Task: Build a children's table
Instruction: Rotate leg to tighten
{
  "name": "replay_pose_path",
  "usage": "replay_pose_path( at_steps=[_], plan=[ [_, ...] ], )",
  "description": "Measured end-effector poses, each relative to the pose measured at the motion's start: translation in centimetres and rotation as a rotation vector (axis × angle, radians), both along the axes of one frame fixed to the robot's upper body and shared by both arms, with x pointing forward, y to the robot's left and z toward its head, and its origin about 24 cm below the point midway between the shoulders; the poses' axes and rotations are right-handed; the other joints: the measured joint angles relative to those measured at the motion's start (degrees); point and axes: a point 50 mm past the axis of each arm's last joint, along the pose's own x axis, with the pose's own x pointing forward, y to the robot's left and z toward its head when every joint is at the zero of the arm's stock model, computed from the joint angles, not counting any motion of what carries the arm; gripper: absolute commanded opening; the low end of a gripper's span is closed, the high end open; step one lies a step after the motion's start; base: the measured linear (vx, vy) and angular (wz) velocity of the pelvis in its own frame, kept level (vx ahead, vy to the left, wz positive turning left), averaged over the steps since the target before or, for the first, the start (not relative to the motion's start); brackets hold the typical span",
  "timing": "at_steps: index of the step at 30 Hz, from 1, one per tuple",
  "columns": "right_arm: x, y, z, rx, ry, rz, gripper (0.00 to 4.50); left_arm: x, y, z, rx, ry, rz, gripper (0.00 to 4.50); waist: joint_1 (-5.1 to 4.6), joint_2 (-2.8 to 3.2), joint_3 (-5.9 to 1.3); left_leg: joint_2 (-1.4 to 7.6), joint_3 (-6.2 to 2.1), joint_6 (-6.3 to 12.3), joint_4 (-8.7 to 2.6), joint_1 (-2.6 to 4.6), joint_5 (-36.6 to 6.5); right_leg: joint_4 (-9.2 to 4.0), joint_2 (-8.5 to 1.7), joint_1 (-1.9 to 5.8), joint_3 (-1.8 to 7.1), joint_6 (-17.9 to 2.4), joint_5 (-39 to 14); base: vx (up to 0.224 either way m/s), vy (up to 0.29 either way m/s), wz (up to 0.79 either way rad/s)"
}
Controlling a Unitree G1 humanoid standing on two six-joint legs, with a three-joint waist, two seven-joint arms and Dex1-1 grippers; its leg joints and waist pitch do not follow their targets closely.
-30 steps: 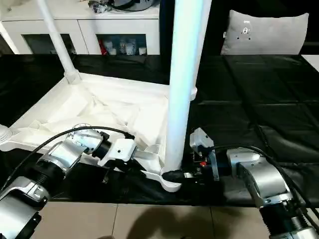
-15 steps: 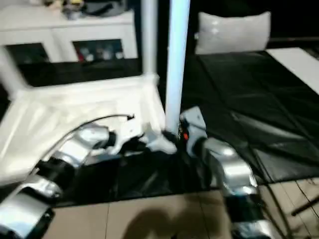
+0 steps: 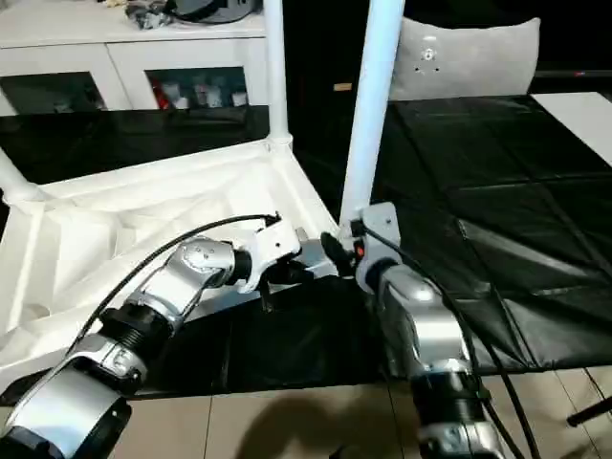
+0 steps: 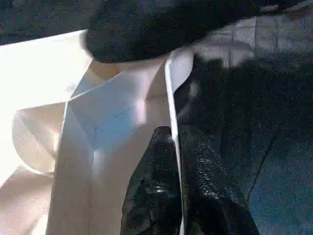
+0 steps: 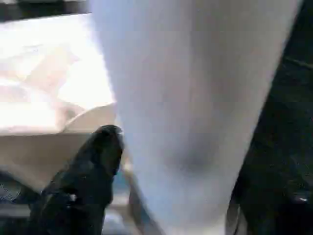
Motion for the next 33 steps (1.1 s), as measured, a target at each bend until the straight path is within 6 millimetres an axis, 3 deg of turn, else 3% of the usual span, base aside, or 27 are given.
replay_pose_path(
  at_steps=[3,5,8,10,12,16,25,28,33],
  plan=[
    [-1.0,-0.6,0.1,0.008,-0.01,0.054,3.94,0.1,0.8,-0.1,0.01,-0.024,-0.023,0.0,0.09,-0.05,0.03,-0.02,0.05,-0.08,0.03,0.01,0.0,-0.03,-0.01,0.0,0.1,0.2,-0.1,0.0,0.0,0.0],
    [-1.8,-1.3,0.4,-0.029,-0.026,0.101,4.32,0.0,0.8,-0.1,0.009,-0.029,-0.033,0.0,0.38,-0.08,0.05,-0.05,0.1,-0.3,0.06,0.01,-0.2,-0.05,-0.05,0.01,0.17,0.2,-0.1,0.0,0.0,0.0],
    [-3.3,-2.3,0.7,-0.041,-0.025,0.165,4.46,-0.3,0.5,-0.1,-0.014,-0.028,-0.038,0.0,0.72,-0.04,0.03,-0.04,0.18,-0.29,0.04,0.06,-0.2,-0.05,-0.07,0.01,0.21,0.2,-0.1,0.0,0.0,0.0],
    [-4.0,-2.7,0.8,-0.039,-0.022,0.184,4.5,-0.5,0.9,-0.1,-0.029,-0.025,-0.031,0.44,0.44,0.09,0.03,-0.02,0.22,-0.26,-0.01,0.05,-0.2,-0.05,-0.06,-0.04,0.2,0.2,-0.1,0.0,0.0,0.0],
    [-4.5,-2.7,1.0,-0.026,-0.028,0.213,4.5,-0.8,1.0,0.1,-0.116,-0.023,-0.004,0.55,0.49,0.13,0.05,-0.01,0.22,-0.25,-0.05,0.0,-0.2,-0.04,-0.03,-0.11,0.18,0.2,-0.1,0.0,0.0,0.0],
    [-5.1,-1.6,2.4,0.014,-0.093,0.29,4.5,-1.5,0.5,1.1,-0.257,-0.076,0.052,0.84,0.85,-0.02,0.11,0.0,0.22,-0.27,-0.01,-0.04,-0.2,-0.06,-0.03,-0.11,0.2,0.2,-0.1,0.0,0.0,0.0],
    [-5.7,0.1,2.9,0.025,-0.111,0.384,4.5,-3.0,3.7,2.8,-0.412,-0.158,0.348,1.46,0.79,-0.02,0.15,0.02,0.18,-0.34,0.01,-0.03,-0.2,-0.05,-0.01,-0.11,0.17,0.3,-0.1,0.0,0.0,0.0],
    [-5.6,1.1,3.2,0.043,-0.131,0.42,4.5,-4.0,5.3,3.1,-0.398,-0.18,0.391,1.82,0.68,-0.1,0.19,0.03,0.18,-0.35,0.0,-0.01,-0.2,-0.06,0.01,-0.11,0.18,0.3,-0.1,0.0,0.0,0.0],
    [-4.8,3.0,3.7,0.066,-0.165,0.457,4.5,-5.6,7.6,1.7,-0.297,-0.155,0.423,2.18,0.82,-0.32,0.31,0.01,0.12,-0.36,0.0,-0.05,-0.2,-0.06,0.02,-0.11,0.21,0.3,-0.1,0.0,0.0,0.0]
  ],
)
